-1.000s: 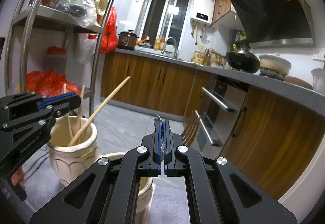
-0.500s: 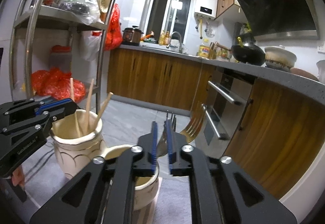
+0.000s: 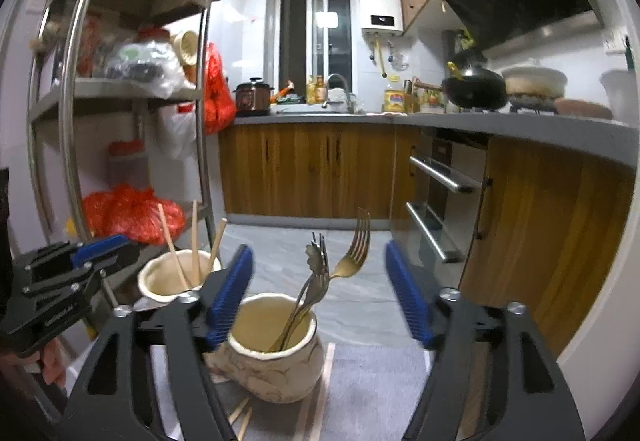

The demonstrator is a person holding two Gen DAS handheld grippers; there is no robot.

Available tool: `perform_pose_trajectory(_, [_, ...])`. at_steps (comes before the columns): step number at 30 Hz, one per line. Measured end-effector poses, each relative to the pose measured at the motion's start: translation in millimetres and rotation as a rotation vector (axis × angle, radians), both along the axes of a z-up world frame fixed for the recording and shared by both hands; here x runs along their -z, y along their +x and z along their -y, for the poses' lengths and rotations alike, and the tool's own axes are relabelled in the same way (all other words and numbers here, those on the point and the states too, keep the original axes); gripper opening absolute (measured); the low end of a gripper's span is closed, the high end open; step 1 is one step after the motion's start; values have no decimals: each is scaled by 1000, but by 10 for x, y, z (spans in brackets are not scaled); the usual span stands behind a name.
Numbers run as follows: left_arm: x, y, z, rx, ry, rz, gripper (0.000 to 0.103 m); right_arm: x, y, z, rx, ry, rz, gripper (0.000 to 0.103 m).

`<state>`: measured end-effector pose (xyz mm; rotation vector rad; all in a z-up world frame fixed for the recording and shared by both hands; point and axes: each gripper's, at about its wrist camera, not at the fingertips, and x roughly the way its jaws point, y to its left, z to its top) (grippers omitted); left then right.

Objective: Organize utensils
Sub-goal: 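Open the left tool releasing the chopstick while the right tool releases the fork, then withdraw both tools from the holder back over the mat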

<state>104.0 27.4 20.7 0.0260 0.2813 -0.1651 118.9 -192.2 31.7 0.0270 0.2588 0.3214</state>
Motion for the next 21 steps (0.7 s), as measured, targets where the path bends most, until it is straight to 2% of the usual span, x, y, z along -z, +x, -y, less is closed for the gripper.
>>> perform_pose_trajectory(2, [-25,-110,-10,3,-1,4,43,8,-55,34,1,13,-8,81])
perform_pose_trajectory(3, [-29,-149,-15,2,3,2,47,12,-84,52,0,20,-15,85])
perform_pose_trajectory(4, [-35,-186,-20,-5,8,0,54,14,-102,63,-2,25,-20,91])
perform_pose_trajectory(7, [-58,-271,-68,-15,-12,-11,68,16,-175,104,-10,47,-31,97])
perform_pose_trajectory(10, [-67,-325,-120,-24,-34,-21,85,13,-273,132,-8,54,-25,98])
perform_pose_trajectory(13, [-94,-391,-142,-35,-28,-20,94,10,-374,158,4,45,-18,98])
perform_pose_trajectory(21, [-106,-512,-149,-36,-36,-67,97,115,-544,233,23,14,-44,98])
